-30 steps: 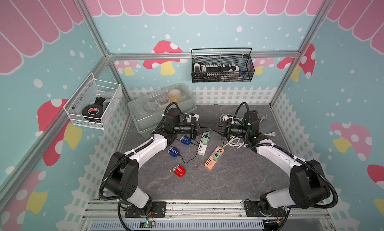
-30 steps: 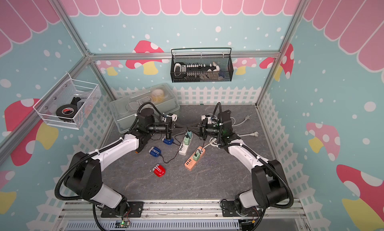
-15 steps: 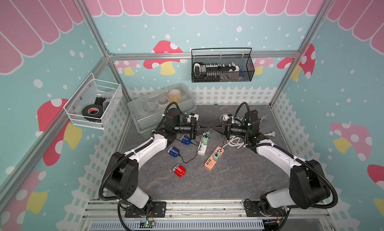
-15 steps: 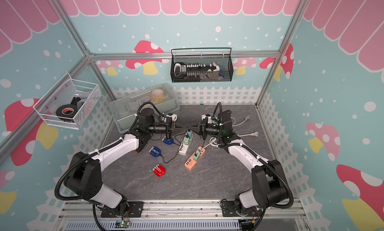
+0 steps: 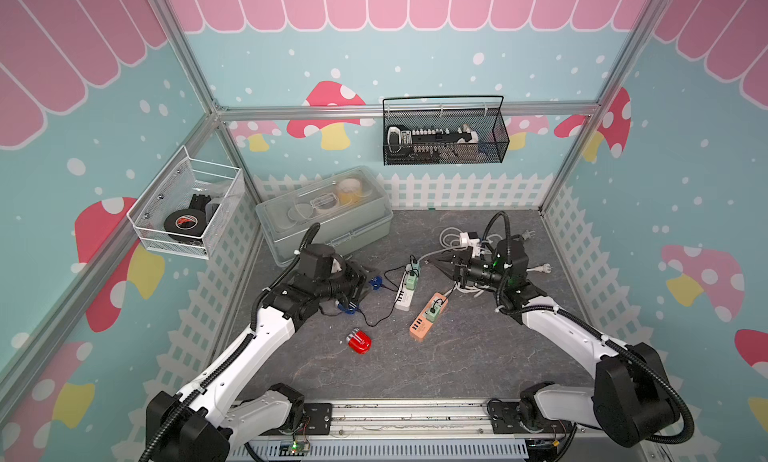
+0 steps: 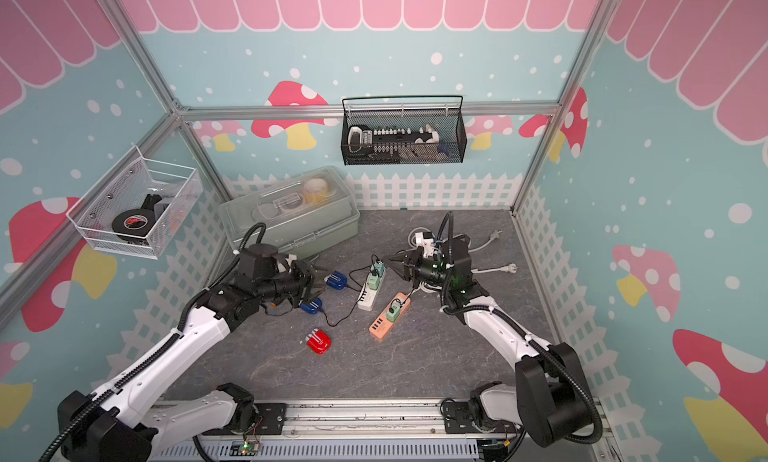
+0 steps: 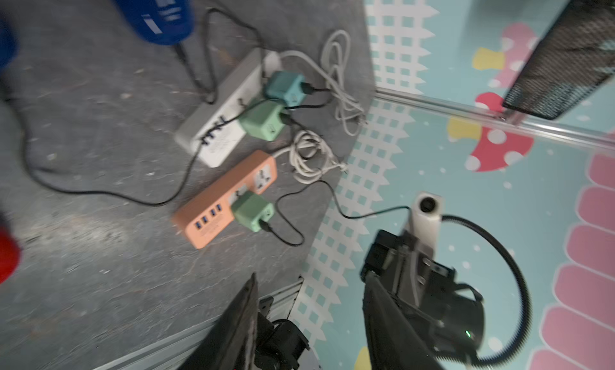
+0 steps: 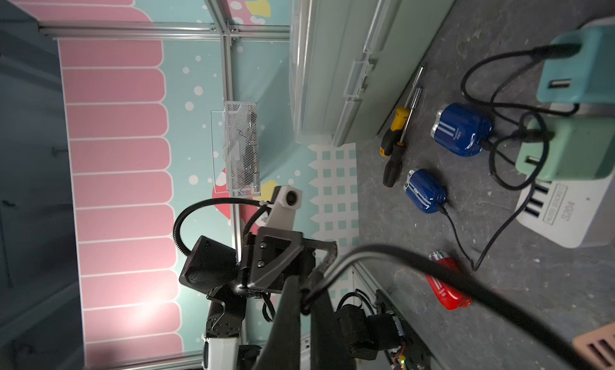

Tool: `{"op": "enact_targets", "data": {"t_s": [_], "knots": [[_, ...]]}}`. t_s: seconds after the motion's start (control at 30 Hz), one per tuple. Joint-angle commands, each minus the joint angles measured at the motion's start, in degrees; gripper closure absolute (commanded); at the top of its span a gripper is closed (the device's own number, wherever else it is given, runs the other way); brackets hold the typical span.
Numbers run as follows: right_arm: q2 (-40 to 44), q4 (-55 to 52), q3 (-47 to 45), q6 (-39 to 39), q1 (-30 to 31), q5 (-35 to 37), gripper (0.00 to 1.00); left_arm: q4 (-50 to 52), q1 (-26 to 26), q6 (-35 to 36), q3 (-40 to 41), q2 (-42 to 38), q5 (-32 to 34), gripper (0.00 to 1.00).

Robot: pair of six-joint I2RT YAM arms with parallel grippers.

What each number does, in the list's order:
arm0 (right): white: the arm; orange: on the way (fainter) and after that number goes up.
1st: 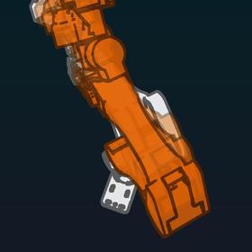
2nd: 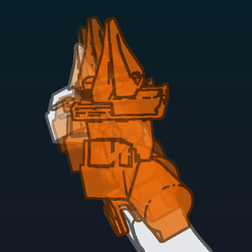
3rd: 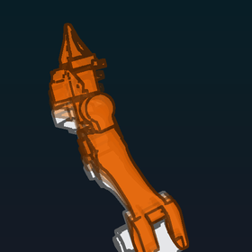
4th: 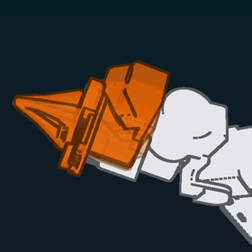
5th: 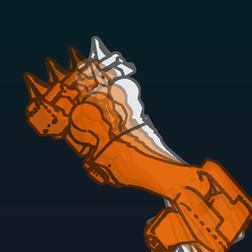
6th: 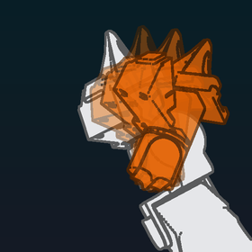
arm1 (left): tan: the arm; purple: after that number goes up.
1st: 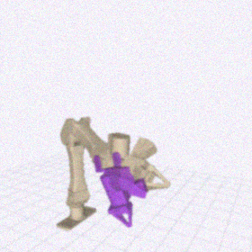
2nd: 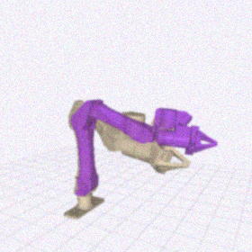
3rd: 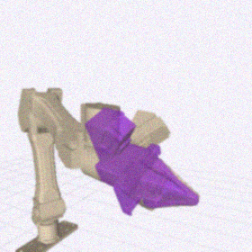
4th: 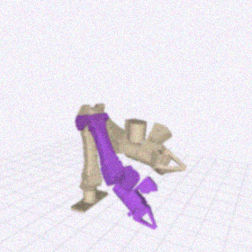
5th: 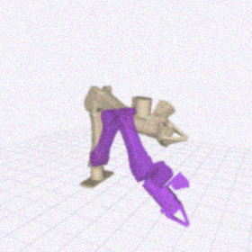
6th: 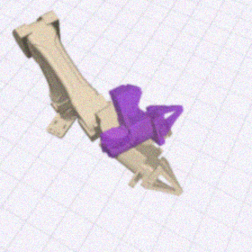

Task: Charge the electric shaver
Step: Pick up the charging cable from the center of the board, then pick up the electric shaver from the center of the board.

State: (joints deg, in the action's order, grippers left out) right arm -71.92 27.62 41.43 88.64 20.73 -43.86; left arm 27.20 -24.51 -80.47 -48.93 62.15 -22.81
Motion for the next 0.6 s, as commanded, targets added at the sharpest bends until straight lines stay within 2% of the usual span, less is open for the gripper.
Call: {"op": "enact_targets", "data": {"t_s": [0.0,0.2,0.33,0.4,0.57], "knots": [[2.9,6.3,-5.1,-9.9,1.5,4.8,1.0,8.6,-0.6,-4.1,5.6,-2.6,9.0,0.48],[6.8,8.0,-10.5,-17.3,3.8,6.2,1.0,7.9,-1.0,-7.7,13.8,-5.0,11.5,0.38],[9.2,5.3,-11.2,-20.1,4.5,7.5,1.0,2.3,-1.5,-9.6,17.0,-3.9,12.7,0.3],[9.8,4.5,-11.5,-20.6,4.5,7.9,1.0,0.6,-1.8,-9.6,16.9,-1.7,12.2,0.23],[10.6,3.0,-11.6,-20.9,4.5,8.6,1.0,-0.8,-4.1,-9.5,15.3,3.8,12.8,0.22]]}}
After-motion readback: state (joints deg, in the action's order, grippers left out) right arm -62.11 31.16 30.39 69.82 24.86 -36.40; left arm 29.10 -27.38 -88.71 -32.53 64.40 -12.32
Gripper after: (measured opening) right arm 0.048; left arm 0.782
